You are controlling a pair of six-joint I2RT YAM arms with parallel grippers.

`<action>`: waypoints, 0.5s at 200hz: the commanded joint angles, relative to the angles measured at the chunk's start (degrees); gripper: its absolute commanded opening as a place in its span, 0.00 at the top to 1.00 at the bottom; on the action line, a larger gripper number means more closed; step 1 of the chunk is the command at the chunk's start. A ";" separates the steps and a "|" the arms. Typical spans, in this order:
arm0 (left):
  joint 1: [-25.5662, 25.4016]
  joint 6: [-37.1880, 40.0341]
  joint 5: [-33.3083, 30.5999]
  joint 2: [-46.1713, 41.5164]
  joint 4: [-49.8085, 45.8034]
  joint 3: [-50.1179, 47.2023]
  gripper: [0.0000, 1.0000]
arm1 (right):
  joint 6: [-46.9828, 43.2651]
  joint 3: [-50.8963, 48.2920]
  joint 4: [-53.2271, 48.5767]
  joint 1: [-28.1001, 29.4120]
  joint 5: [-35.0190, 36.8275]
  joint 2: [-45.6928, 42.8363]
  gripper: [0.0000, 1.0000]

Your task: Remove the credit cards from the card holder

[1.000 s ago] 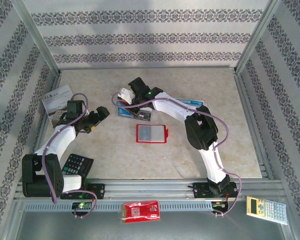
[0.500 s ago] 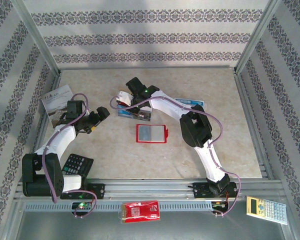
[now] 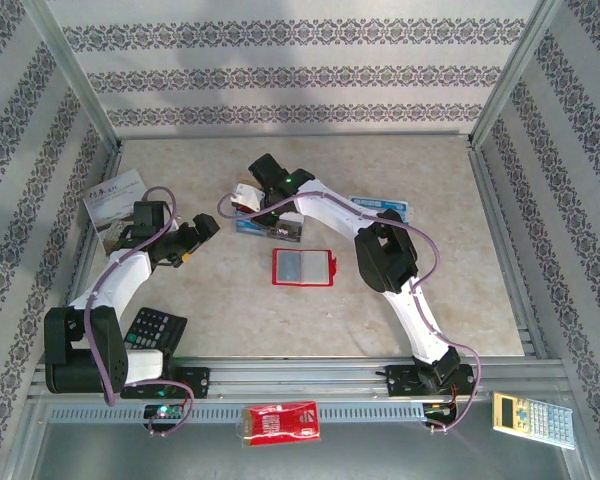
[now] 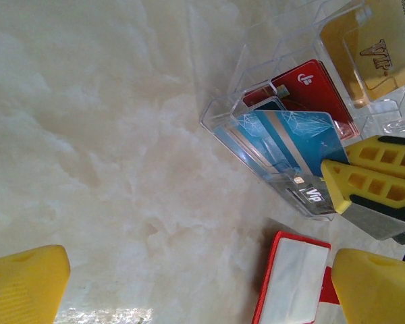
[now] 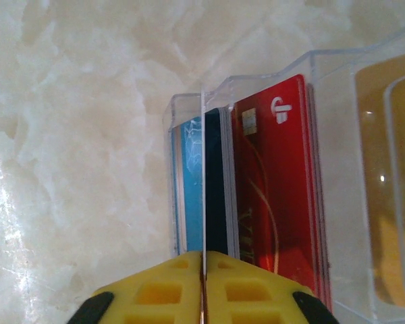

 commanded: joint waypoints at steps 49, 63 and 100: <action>1.07 1.12 1.42 0.20 -1.50 -0.33 0.00 | -0.20 3.15 -2.14 0.67 3.15 1.28 0.81; 1.01 1.12 1.51 0.07 -1.50 -0.46 0.00 | 0.67 3.25 -2.28 0.72 2.56 0.52 0.81; 1.07 1.29 2.02 -0.10 -1.75 -0.33 0.00 | 5.83 0.96 -0.86 0.71 -0.84 -4.22 0.80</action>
